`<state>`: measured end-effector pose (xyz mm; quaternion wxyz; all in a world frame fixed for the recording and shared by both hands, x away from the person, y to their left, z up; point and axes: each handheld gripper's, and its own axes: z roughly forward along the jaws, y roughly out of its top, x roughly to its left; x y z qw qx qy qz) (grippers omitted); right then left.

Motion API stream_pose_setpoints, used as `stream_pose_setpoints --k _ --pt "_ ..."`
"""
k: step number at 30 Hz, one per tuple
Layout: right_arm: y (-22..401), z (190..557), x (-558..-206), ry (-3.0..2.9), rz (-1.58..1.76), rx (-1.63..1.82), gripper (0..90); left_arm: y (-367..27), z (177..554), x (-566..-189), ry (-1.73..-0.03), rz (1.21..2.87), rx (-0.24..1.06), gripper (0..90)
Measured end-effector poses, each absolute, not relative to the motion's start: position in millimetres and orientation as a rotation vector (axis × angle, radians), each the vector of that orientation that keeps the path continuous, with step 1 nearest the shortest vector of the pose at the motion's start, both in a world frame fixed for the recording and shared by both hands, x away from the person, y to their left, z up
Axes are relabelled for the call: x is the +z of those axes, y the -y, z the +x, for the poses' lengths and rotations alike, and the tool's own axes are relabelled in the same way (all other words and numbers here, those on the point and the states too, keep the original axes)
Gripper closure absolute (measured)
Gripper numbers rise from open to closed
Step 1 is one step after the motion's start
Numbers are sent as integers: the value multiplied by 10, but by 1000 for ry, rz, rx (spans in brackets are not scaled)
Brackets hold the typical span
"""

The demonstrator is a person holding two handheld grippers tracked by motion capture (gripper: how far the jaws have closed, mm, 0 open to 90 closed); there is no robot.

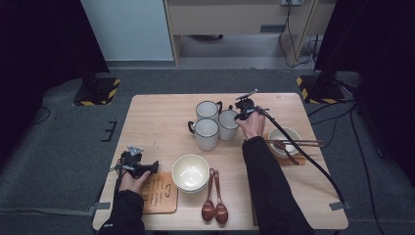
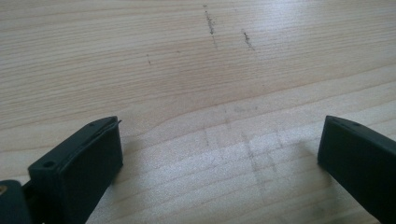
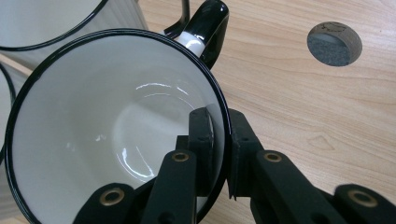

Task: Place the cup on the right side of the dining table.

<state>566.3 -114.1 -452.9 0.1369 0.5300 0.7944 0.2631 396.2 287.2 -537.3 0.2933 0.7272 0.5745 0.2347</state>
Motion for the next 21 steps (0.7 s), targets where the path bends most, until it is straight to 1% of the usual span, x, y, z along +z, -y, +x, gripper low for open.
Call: stream_pose_setpoints --k 21 --pt "1258 5644 -4557 -2300 1583 779 805 -2872 3962 -5373 -1530 1936 625 0"
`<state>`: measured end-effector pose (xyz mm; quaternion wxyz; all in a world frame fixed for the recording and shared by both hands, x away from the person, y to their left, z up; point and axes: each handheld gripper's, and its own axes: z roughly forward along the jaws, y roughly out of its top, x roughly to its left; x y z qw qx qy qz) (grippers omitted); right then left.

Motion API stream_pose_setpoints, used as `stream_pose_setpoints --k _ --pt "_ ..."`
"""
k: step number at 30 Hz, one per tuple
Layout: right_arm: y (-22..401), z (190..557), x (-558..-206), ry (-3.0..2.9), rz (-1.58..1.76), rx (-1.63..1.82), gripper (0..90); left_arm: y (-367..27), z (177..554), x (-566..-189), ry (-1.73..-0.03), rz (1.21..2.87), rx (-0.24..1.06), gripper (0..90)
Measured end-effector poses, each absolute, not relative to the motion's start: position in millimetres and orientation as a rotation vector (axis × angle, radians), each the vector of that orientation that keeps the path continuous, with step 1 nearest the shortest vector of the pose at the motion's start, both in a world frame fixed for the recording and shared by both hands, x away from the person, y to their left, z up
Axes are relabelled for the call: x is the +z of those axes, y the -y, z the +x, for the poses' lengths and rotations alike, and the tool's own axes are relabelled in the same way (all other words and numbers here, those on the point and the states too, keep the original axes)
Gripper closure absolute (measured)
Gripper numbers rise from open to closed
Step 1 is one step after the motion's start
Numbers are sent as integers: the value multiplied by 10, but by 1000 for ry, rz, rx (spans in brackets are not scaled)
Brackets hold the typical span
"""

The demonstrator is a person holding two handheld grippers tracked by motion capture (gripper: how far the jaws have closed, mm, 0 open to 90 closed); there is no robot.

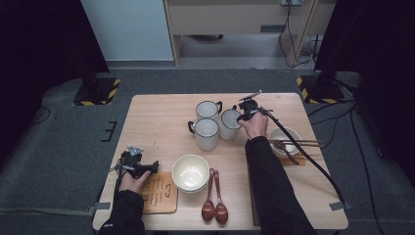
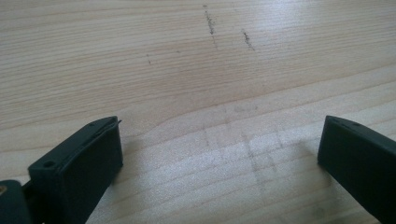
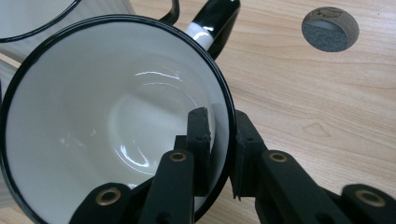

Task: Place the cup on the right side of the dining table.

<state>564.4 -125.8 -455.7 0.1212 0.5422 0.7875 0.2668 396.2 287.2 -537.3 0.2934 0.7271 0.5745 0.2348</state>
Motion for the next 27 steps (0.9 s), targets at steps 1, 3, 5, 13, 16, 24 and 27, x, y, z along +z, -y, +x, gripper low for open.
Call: stream_pose_setpoints --k 1,3,5,13,16,24,27 --pt "1258 5642 -4556 -2301 1584 778 811 -2872 3962 -5373 -1530 1936 625 0" --pt "1254 5638 -4553 -2298 1603 801 826 -2872 3962 -5373 -1530 1937 625 0" --pt "1237 5629 -4550 -2291 1600 796 828 -2872 3962 -5373 -1530 1937 626 0" --pt "1230 5603 -4546 -2281 1597 794 831 -2872 3962 -5373 -1530 1936 625 0" --pt "1258 5603 -4553 -2275 1614 812 833 -2872 3962 -5373 -1530 1937 625 0" --pt "1351 5585 -4569 -2278 1641 861 836 -2872 3962 -5373 -1530 1937 625 0" --pt "1357 5578 -4573 -2271 1642 869 837 -2872 3962 -5373 -1530 1937 625 0"
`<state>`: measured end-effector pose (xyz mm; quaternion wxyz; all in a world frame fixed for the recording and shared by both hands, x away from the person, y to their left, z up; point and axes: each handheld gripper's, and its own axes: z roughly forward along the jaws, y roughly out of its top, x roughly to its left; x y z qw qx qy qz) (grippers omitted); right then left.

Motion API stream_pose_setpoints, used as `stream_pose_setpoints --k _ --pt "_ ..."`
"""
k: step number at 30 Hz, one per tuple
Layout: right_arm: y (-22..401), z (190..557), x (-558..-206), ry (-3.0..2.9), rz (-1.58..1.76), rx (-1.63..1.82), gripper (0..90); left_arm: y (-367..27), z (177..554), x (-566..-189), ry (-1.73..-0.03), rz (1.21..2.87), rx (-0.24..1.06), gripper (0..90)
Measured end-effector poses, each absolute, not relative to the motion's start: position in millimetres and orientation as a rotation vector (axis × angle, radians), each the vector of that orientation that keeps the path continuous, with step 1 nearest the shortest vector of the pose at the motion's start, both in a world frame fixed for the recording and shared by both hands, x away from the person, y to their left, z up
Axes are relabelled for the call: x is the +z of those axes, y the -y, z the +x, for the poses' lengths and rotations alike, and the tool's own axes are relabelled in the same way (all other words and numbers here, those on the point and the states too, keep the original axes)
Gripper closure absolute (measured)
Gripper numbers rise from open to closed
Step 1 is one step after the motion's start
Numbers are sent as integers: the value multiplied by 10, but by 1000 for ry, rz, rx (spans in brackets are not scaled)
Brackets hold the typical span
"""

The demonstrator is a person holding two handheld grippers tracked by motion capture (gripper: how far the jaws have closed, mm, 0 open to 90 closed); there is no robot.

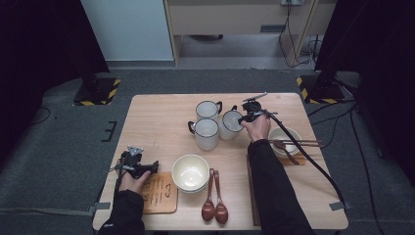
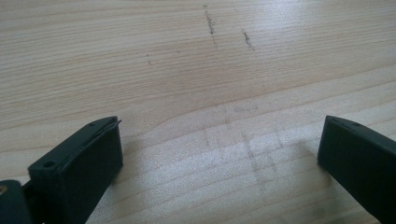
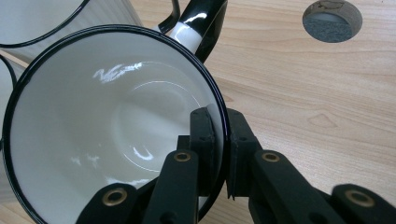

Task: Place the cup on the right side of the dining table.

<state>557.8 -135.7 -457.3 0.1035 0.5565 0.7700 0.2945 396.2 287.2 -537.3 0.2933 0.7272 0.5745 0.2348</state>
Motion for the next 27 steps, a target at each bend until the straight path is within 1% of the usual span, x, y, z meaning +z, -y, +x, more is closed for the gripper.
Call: stream_pose_setpoints --k 6,13,27 --pt "1376 5576 -4557 -2274 1644 884 838 -2872 3962 -5373 -1530 1937 625 0" --pt "1451 5566 -4454 -2258 1635 908 838 -2872 3962 -5373 -1530 1937 625 0" --pt "1785 5512 -4223 -2181 1642 938 838 -2872 3962 -5373 -1530 1937 625 0"
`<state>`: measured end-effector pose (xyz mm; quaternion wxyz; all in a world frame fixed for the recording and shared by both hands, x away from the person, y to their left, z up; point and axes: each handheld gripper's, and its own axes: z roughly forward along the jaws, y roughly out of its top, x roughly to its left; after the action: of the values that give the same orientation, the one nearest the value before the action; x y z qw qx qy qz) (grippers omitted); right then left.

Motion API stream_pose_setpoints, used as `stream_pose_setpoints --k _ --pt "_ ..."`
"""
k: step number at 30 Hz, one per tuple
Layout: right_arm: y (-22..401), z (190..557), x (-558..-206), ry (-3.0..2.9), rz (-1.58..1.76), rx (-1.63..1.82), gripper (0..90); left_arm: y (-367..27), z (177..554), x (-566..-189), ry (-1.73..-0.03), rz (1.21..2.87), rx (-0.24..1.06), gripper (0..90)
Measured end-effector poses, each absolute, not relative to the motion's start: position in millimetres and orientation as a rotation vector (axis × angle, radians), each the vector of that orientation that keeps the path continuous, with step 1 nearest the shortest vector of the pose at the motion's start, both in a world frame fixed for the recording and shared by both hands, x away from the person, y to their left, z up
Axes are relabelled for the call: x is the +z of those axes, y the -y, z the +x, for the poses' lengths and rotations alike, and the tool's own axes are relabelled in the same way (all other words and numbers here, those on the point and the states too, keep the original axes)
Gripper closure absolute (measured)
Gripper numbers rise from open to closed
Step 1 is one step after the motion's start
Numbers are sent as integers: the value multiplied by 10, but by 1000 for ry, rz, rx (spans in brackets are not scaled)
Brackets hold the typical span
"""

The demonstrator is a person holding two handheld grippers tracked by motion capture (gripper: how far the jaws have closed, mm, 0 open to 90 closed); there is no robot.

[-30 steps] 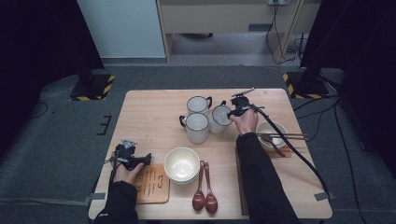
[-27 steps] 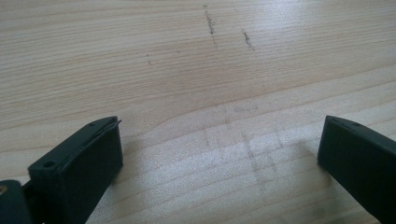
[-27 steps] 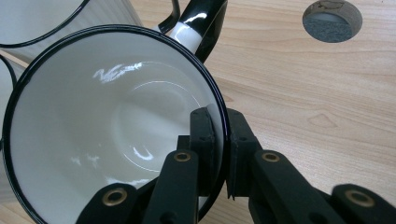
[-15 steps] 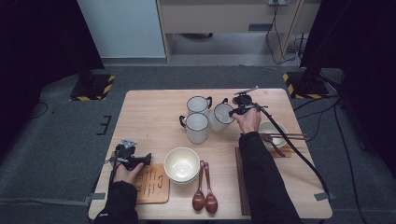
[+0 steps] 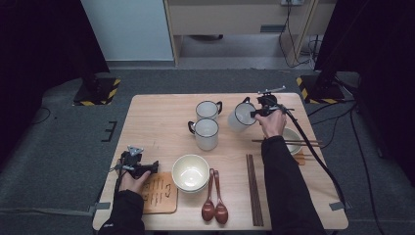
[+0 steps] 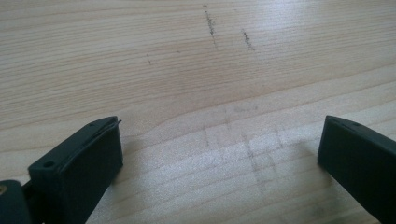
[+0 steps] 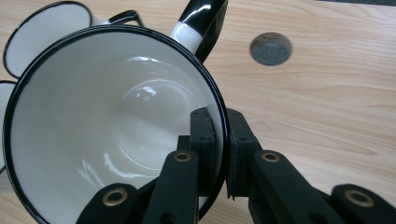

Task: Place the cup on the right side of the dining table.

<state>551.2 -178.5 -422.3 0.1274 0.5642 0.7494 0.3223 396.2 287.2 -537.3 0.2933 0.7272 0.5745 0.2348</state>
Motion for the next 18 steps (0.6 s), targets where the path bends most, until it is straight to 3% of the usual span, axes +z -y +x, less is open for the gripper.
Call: stream_pose_setpoints --k 18 --pt "2282 5492 -4375 -2100 1723 839 838 -2872 3962 -5373 -1530 1937 625 0"
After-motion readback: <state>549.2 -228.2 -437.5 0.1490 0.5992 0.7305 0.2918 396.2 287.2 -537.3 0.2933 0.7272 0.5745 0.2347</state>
